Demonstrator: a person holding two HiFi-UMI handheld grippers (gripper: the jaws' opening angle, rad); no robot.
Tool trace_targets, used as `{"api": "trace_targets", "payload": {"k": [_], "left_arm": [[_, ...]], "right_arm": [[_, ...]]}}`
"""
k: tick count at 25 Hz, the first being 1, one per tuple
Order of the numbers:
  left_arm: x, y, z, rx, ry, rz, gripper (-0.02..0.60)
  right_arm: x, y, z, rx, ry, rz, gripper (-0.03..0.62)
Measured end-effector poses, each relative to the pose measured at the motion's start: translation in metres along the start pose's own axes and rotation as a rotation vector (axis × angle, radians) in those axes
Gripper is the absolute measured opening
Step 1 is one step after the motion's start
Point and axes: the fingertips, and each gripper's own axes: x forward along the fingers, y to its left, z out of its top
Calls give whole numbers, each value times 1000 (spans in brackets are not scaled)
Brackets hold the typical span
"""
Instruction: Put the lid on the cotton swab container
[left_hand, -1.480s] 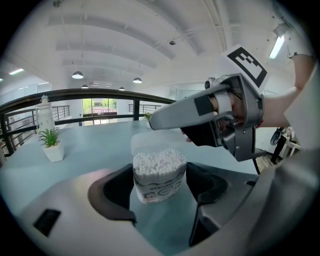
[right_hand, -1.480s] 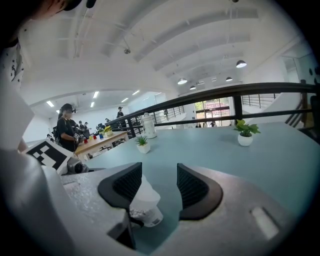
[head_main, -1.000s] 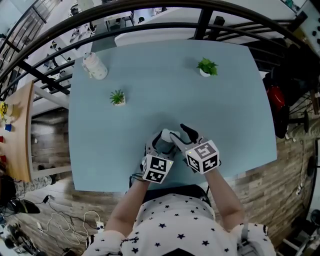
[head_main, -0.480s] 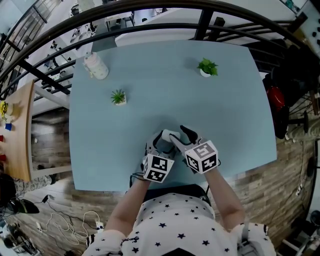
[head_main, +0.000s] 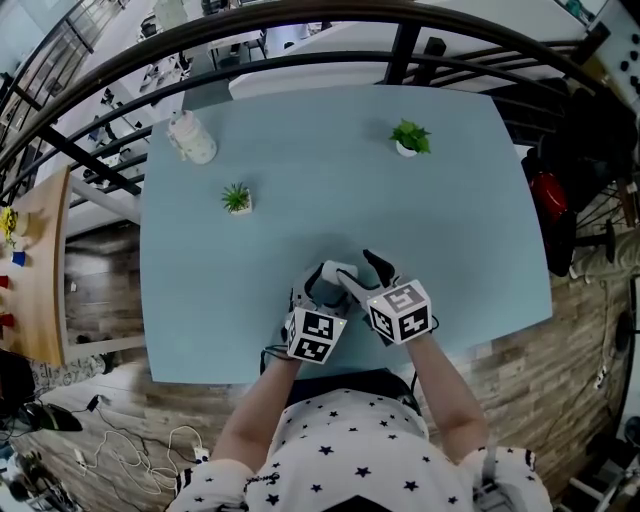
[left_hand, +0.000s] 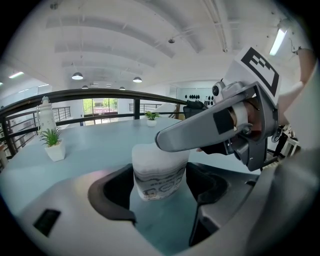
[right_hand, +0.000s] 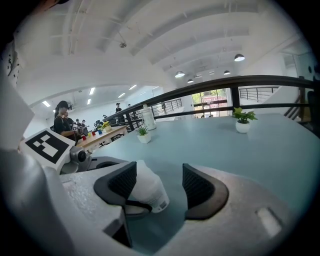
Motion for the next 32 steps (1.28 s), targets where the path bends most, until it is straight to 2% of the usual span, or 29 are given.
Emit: {"api": "trace_targets", "payload": {"k": [7,14,19,22,26,30,32], "left_arm": [[1,7,-26,-19,87,25,321],[-25,10,-25,-45,60,38,321],[-59,11,-20,-66,7,34,321],[-87,15,-29,-85,6,41,316],[-122,24,-44,-110,-10,91,245],[-168,30,-47,-122,-54,122,154],[-190,33,-52,-132,-80,128,113]], "right_arm": [[2,2,1,-19,18,-28,273],[-9,12,2,-112,24,-81,272],[-30,36,4,-115,-42,-108,272],[-40,58,3,-118,-69,-119,263],[-58,84,1,-117,-112,-141,226],[-73,114,-3,-94,-155,-177,129],[-78,133,-7,-84,-178,-188,99]]}}
